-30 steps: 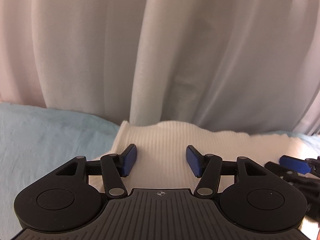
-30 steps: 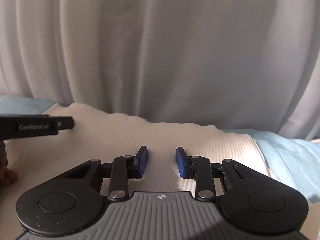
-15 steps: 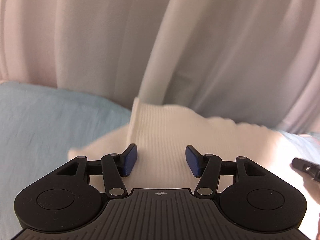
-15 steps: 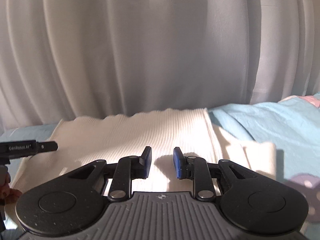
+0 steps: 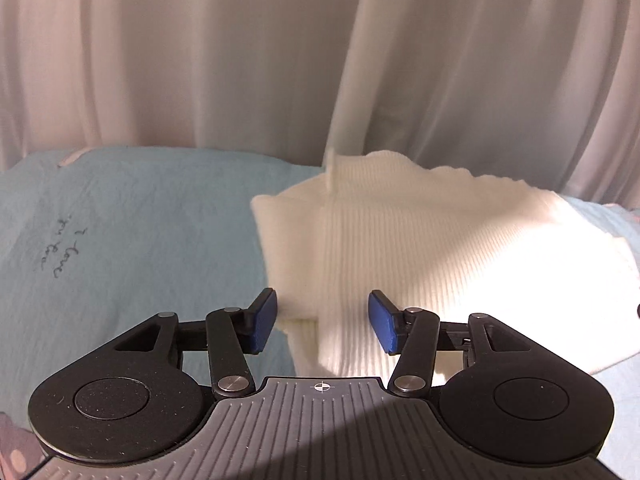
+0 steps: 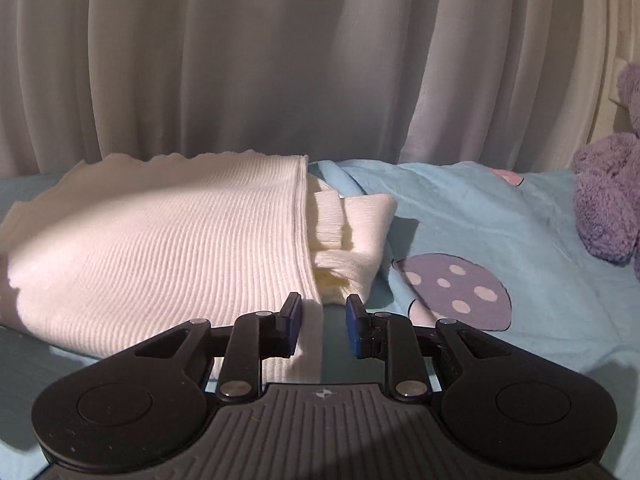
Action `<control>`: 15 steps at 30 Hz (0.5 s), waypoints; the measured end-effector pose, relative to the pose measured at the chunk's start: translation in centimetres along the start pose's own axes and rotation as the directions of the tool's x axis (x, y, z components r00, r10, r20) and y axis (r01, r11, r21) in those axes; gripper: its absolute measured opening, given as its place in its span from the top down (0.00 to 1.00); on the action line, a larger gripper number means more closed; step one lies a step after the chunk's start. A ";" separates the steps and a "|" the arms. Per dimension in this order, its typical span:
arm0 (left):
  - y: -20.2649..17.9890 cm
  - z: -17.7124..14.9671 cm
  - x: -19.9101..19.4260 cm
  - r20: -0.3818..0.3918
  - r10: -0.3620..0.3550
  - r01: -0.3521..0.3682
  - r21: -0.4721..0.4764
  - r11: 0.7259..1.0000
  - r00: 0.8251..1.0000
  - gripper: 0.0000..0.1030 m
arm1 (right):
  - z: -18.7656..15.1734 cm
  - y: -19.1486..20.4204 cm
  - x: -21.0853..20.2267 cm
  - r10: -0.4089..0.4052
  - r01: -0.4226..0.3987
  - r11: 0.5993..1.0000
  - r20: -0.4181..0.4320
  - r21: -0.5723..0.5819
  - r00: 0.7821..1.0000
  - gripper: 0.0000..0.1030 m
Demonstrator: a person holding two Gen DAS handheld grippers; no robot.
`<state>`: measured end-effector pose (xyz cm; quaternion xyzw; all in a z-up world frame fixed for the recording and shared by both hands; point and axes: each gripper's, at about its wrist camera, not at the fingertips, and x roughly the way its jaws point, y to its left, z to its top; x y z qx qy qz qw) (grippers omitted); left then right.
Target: Fold small clothes
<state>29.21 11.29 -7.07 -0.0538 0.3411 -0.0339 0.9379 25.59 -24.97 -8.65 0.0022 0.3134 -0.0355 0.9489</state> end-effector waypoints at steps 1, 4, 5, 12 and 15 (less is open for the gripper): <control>0.7 0.1 -0.2 -0.009 -0.029 0.029 -0.038 0.999 1.000 0.43 | -0.1 0.1 -0.7 0.022 -0.022 1.000 0.005 0.012 1.000 0.79; 2.8 0.3 -0.3 -0.021 -0.099 0.094 -0.183 0.979 0.995 0.37 | 0.2 1.8 -1.5 0.107 -0.108 0.994 0.058 0.018 0.993 0.79; 3.7 0.3 -0.1 -0.024 -0.143 0.133 -0.240 0.962 0.989 0.37 | 0.4 2.6 -1.6 0.148 -0.150 0.989 0.067 0.018 0.987 0.79; 6.6 0.7 2.7 -0.034 -0.265 0.222 -0.450 0.865 0.964 0.36 | 1.1 8.4 -0.3 0.359 -0.359 0.933 0.003 0.023 0.933 0.79; 7.4 1.0 3.6 -0.021 -0.285 0.233 -0.523 0.820 0.958 0.45 | 0.9 10.7 0.4 0.368 -0.369 0.929 -0.023 -0.015 0.929 0.80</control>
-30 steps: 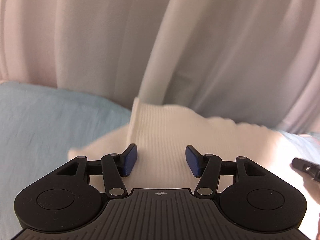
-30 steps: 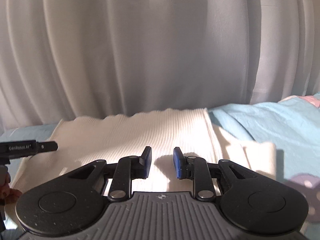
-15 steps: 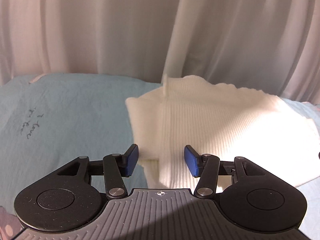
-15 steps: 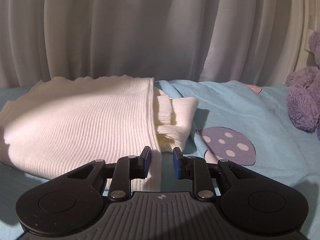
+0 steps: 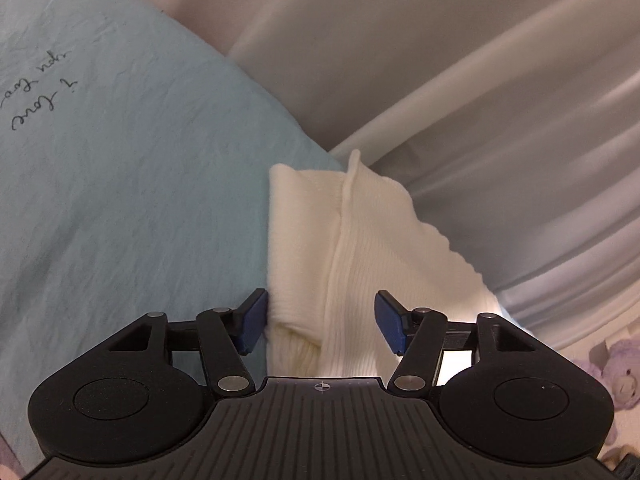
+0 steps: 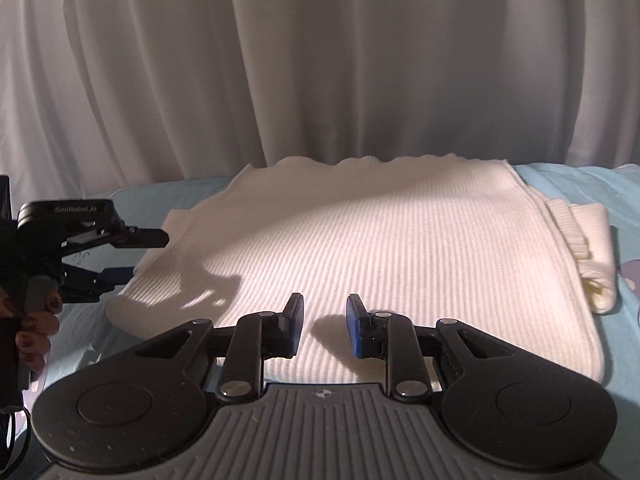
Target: Fold small clothes
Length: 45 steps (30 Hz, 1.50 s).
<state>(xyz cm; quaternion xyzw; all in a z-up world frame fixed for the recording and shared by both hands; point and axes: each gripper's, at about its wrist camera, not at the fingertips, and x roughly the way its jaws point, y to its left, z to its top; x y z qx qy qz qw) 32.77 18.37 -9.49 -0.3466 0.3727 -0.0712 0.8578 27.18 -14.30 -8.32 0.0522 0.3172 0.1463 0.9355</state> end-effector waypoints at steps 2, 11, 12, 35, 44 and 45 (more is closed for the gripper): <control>0.7 0.2 0.3 -0.009 -0.012 0.011 -0.043 0.999 1.000 0.64 | -0.2 0.8 0.9 0.004 -0.004 1.000 -0.021 0.001 1.000 0.83; 1.0 0.8 0.2 -0.024 -0.073 0.070 -0.115 0.991 0.997 0.84 | 0.3 -0.4 0.3 -0.071 0.071 0.997 0.000 0.009 0.997 0.83; 0.5 0.8 0.0 -0.019 -0.073 0.071 -0.100 0.992 0.997 0.85 | 0.4 -0.9 0.0 -0.093 0.093 0.995 0.008 0.022 0.996 0.83; -14.0 -8.3 3.2 -0.093 -0.032 0.055 0.255 0.965 0.995 0.83 | -0.8 -7.7 -2.5 -0.309 0.306 0.941 -0.001 0.146 0.951 0.83; -13.6 -7.7 1.4 -0.095 0.001 0.030 0.319 0.947 0.995 0.81 | -0.9 -7.6 -2.3 -0.320 0.318 0.941 0.000 0.119 0.947 0.83; -13.4 -8.0 2.1 -0.127 0.002 0.036 0.303 0.952 0.992 0.81 | -0.8 -7.6 -2.3 -0.323 0.321 0.940 -0.001 0.115 0.947 0.83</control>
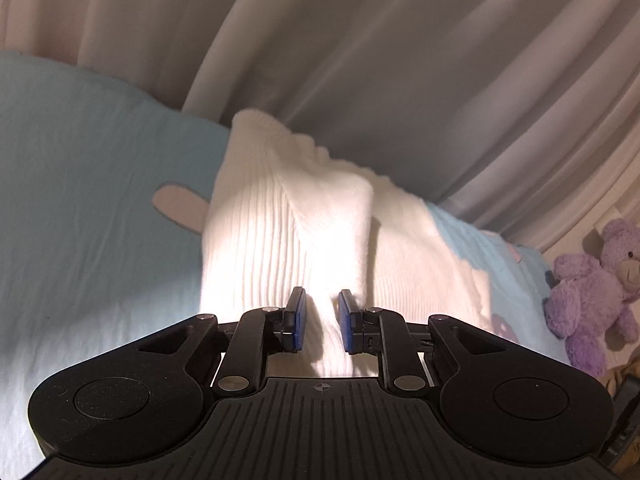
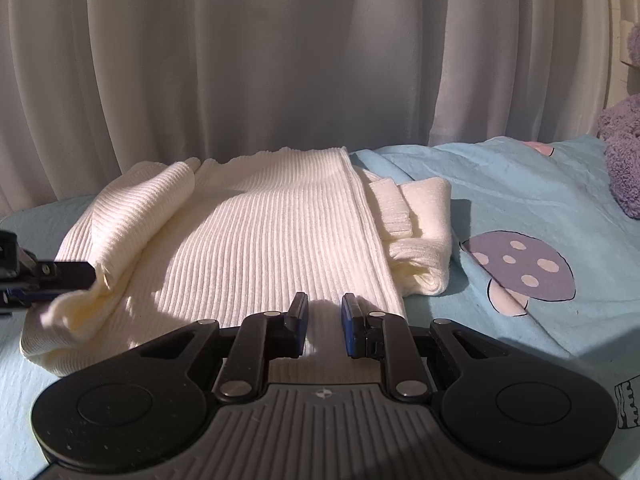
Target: Fold small clothes
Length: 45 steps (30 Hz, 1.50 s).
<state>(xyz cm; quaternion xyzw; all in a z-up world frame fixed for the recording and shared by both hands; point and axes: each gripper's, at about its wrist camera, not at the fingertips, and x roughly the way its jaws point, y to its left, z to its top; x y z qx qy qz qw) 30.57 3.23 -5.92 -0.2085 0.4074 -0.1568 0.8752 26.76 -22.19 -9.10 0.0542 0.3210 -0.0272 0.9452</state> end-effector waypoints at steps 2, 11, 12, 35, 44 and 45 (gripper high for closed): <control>0.9 -0.9 1.5 -0.050 -0.051 0.048 -0.059 0.997 0.997 0.82 | 0.0 0.0 0.0 0.000 0.000 1.000 -0.001 -0.003 1.000 0.83; -0.1 -0.4 -2.1 -0.069 -0.116 0.117 0.005 0.993 0.991 0.68 | 0.5 -0.7 -0.7 0.033 -0.032 0.998 -0.019 0.050 0.999 0.83; -0.1 -0.3 -3.0 -0.053 -0.131 0.131 0.010 0.991 0.990 0.66 | 0.6 -0.7 -1.0 0.043 -0.042 0.997 -0.016 0.059 0.999 0.83; 7.9 2.1 -2.9 0.088 0.247 -0.234 -0.135 0.963 0.965 0.48 | 5.7 2.9 8.0 0.672 -0.522 0.676 -0.145 0.521 0.726 0.53; 7.4 1.8 -0.8 0.050 0.277 -0.272 -0.095 0.958 0.959 0.48 | 5.8 4.8 9.2 0.682 -0.557 0.694 -0.171 0.456 0.711 0.79; 7.2 1.8 -0.7 0.047 0.280 -0.275 -0.091 0.957 0.959 0.48 | 5.8 5.0 8.9 0.672 -0.558 0.707 -0.166 0.434 0.722 0.83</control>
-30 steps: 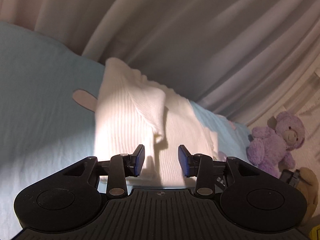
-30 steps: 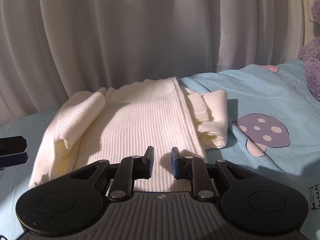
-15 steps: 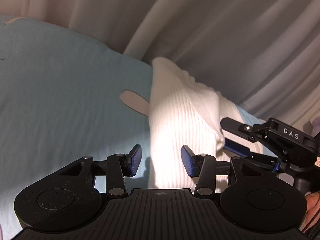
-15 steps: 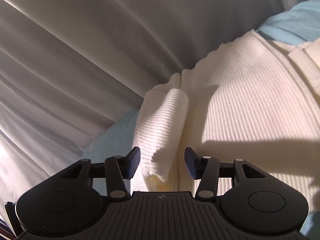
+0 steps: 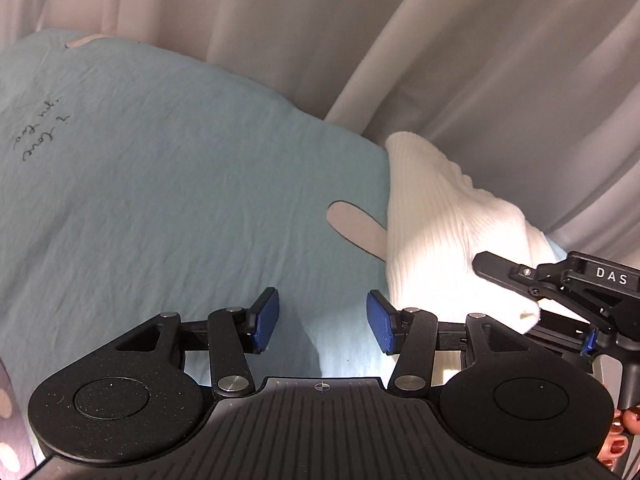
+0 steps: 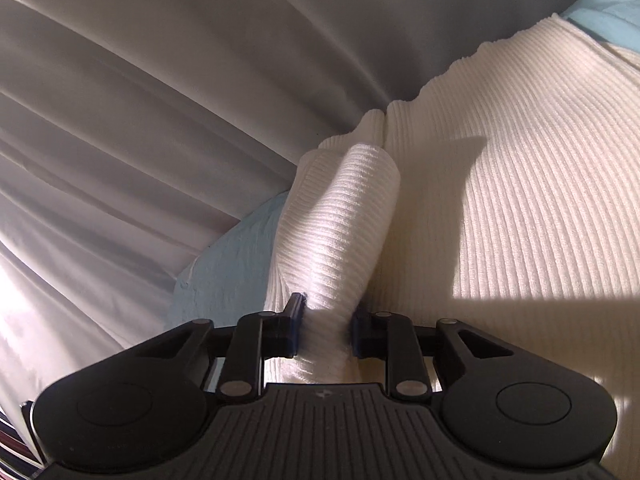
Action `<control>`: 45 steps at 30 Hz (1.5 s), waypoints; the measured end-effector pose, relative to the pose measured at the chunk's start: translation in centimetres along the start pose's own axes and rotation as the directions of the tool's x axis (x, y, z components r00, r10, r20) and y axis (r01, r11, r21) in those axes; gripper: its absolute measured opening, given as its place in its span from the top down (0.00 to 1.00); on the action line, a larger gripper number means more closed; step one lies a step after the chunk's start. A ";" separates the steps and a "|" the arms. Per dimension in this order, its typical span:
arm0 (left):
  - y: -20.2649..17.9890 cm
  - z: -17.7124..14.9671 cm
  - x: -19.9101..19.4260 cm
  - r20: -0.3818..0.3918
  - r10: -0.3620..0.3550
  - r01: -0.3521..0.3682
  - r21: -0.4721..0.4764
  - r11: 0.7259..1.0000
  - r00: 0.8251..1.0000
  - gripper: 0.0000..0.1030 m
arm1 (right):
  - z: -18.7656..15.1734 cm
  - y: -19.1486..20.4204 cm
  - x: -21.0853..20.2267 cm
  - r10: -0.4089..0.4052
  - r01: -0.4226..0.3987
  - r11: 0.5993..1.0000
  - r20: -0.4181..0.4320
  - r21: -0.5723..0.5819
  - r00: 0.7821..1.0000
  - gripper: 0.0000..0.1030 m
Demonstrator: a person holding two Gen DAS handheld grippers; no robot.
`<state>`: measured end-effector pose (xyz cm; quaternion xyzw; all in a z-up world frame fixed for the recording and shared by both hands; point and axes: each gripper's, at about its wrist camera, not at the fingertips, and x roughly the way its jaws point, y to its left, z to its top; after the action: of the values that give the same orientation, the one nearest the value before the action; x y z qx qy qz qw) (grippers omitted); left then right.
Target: Fold small clothes
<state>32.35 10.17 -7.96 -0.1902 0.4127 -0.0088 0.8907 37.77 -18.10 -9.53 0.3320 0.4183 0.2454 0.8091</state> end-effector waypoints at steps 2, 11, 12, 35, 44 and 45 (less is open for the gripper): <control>-0.3 0.1 0.1 -0.009 -0.007 0.007 0.001 1.000 1.000 0.48 | -0.4 1.2 0.0 -0.052 0.055 0.995 0.034 -0.086 0.998 0.86; -4.2 -0.4 -0.1 -0.032 -0.114 0.117 0.107 0.987 0.993 0.48 | -0.1 2.9 -7.2 -0.239 0.295 0.916 0.220 -0.272 0.946 0.88; -4.7 -0.6 0.1 -0.038 -0.134 0.138 0.116 0.984 0.990 0.47 | -0.2 2.5 -7.6 -0.289 0.349 0.893 0.233 -0.283 0.929 0.88; -11.1 -5.9 -1.0 -0.208 -0.221 0.286 0.368 0.885 0.953 0.32 | -0.9 -0.6 -10.4 -0.350 0.472 0.851 0.422 -0.230 0.837 0.87; -12.3 -6.2 0.7 -0.210 -0.169 0.237 0.359 0.903 0.963 0.32 | -1.3 -4.3 -12.8 -0.380 0.447 0.887 0.372 -0.112 0.847 0.68; -12.3 -6.1 0.8 -0.213 -0.167 0.234 0.345 0.909 0.963 0.32 | -1.7 -4.6 -13.6 -0.367 0.427 0.900 0.371 -0.091 0.853 0.63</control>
<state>30.12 -3.40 -7.90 -0.0606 0.4601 -0.1945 0.8642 29.68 -29.78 -6.71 0.2059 0.3071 0.0453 0.9280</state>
